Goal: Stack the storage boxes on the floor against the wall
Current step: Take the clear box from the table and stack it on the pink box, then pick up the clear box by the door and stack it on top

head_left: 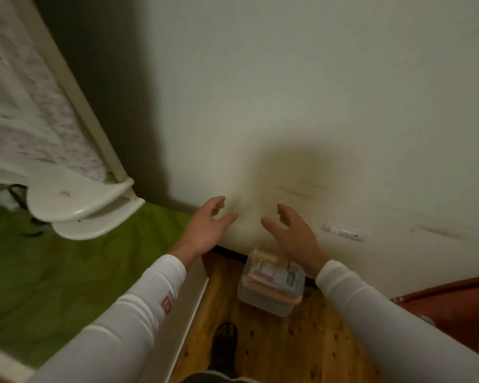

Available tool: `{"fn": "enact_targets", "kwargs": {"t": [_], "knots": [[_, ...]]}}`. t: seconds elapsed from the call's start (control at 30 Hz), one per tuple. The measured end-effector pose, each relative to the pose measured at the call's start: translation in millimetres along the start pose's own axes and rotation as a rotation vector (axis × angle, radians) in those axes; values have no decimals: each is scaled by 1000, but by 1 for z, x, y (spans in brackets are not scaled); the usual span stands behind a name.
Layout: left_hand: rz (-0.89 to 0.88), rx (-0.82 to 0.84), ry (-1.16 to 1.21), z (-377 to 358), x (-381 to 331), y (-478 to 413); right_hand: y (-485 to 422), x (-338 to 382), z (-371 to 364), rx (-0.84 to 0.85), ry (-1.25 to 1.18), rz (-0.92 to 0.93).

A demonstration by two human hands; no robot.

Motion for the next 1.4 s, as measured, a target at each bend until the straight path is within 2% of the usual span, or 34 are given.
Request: {"fn": "enact_targets", "kwargs": {"t": [0.23, 0.33, 0.57, 0.77, 0.87, 1.23, 1.4], "knots": [[-3, -202, -9, 60, -10, 81, 30, 72, -32, 92, -33, 228], [40, -334, 13, 99, 3, 129, 55, 109, -68, 237, -58, 332], [133, -559, 35, 166, 30, 219, 99, 169, -143, 484, -88, 440], [265, -869, 66, 232, 85, 363, 208, 231, -253, 782, -71, 586], [317, -898, 34, 247, 99, 410, 243, 244, -284, 817, -55, 637], [518, -1250, 67, 322, 188, 699, 504, 304, -438, 1121, 128, 954], [602, -1360, 72, 329, 214, 790, 595, 313, -490, 1233, 160, 1051]]}}
Point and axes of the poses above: each hand's wrist, its own y-axis away from the middle knuckle, its own z-axis out of the back of the hand, x = y × z, the point moved 1 cm from there along -y, towards the middle knuckle, and after that the axes turned 2 degrees about y, right-handed, at the moved point
